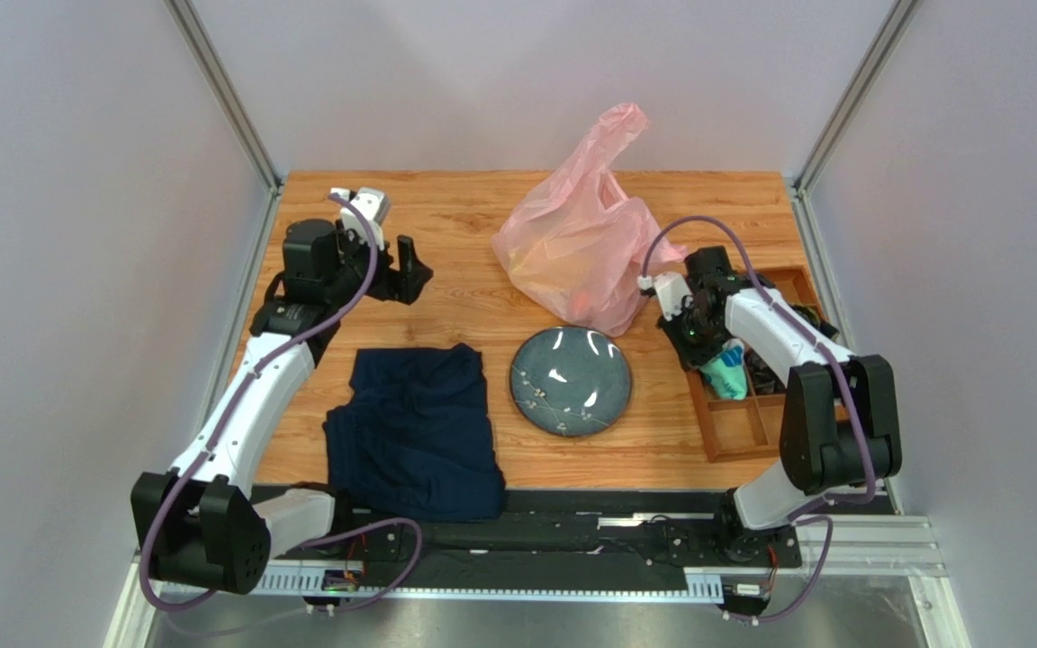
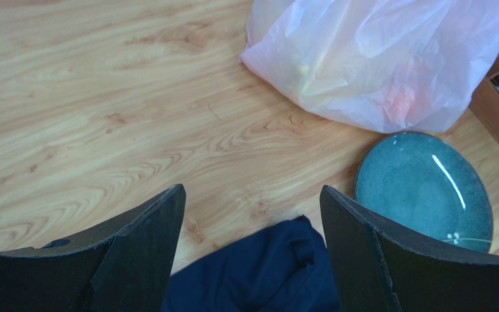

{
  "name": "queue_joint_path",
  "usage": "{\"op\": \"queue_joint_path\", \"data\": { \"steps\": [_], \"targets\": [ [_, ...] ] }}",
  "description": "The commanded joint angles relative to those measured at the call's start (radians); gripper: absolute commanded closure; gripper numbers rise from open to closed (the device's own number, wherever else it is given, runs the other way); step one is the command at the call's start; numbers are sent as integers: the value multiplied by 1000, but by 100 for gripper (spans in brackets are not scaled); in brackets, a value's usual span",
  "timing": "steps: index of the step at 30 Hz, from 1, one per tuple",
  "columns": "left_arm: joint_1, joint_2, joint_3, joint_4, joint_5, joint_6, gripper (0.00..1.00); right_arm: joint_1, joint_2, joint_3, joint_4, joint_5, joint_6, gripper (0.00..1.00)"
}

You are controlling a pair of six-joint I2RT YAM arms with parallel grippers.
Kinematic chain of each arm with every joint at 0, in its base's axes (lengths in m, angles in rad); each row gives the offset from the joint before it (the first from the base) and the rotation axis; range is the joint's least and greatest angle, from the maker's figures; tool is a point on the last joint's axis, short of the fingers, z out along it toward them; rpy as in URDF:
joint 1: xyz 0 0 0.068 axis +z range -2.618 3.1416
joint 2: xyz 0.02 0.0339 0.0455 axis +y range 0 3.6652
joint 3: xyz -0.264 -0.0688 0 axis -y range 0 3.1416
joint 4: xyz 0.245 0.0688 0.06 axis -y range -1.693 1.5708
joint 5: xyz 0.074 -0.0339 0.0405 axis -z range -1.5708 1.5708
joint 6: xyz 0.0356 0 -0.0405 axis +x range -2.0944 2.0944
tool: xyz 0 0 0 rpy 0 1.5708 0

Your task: Take the fake fruits out of the plastic bag

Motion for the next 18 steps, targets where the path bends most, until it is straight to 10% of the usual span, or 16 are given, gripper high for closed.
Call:
{"op": "queue_joint_path", "data": {
  "steps": [1,10,14,18],
  "targets": [
    [-4,17,57,24,30,11,15,-71,31,73,102,156,12,100],
    [-6,96,141,32,55,-1,16,-100,5,198,-34,-34,18,98],
    [-12,149,245,-9,127,42,12,-102,-72,313,-157,-234,101,43],
    [-38,316,573,-138,295,67,1,-100,-120,413,-231,-384,204,26]
  ]
}}
